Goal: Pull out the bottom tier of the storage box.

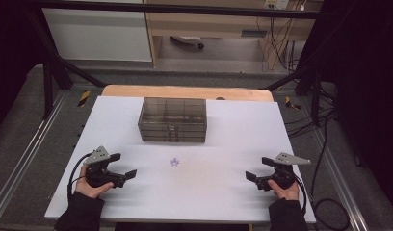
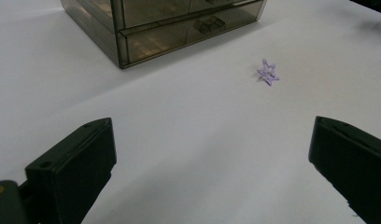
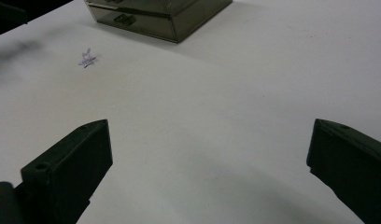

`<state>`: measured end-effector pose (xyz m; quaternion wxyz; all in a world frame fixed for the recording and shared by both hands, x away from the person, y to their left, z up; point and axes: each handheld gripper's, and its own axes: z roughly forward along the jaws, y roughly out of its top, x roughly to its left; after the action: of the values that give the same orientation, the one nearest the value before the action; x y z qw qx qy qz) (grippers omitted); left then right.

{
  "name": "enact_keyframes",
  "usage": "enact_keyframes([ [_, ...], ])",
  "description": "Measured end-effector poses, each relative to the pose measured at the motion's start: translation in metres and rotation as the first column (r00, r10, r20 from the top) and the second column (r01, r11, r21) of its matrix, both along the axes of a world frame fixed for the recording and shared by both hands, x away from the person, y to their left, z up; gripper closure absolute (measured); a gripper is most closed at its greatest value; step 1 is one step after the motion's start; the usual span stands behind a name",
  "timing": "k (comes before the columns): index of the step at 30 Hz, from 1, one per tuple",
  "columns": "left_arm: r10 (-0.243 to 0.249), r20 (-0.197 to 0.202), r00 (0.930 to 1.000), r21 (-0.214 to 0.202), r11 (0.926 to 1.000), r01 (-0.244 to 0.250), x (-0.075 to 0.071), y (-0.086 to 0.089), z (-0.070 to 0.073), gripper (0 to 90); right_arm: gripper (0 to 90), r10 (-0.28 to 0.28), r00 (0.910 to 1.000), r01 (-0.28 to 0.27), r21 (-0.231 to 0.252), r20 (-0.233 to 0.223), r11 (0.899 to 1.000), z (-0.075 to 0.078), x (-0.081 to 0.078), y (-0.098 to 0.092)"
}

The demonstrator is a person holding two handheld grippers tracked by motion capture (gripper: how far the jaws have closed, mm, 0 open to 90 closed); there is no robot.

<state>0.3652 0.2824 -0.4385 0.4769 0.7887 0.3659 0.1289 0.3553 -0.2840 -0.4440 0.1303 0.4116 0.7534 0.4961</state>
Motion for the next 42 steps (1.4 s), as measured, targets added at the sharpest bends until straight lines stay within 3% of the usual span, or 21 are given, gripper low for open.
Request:
enact_keyframes([
  [29, -0.01, 0.03, 0.9995, 0.036, 0.9993, 0.009, 0.005, -0.007, 0.01, 1.0, 1.0, 0.009, 1.0, -0.009, -0.013, -0.003, 1.0, -0.001, 0.0, 0.003],
  [42, -0.036, 0.079, 0.9963, 0.136, 0.9904, 0.025, 0.012, -0.015, 0.02, 1.5, 1.0, 0.01, 0.9999, -0.01, -0.02, -0.004, 1.0, -0.001, 0.001, 0.005],
])
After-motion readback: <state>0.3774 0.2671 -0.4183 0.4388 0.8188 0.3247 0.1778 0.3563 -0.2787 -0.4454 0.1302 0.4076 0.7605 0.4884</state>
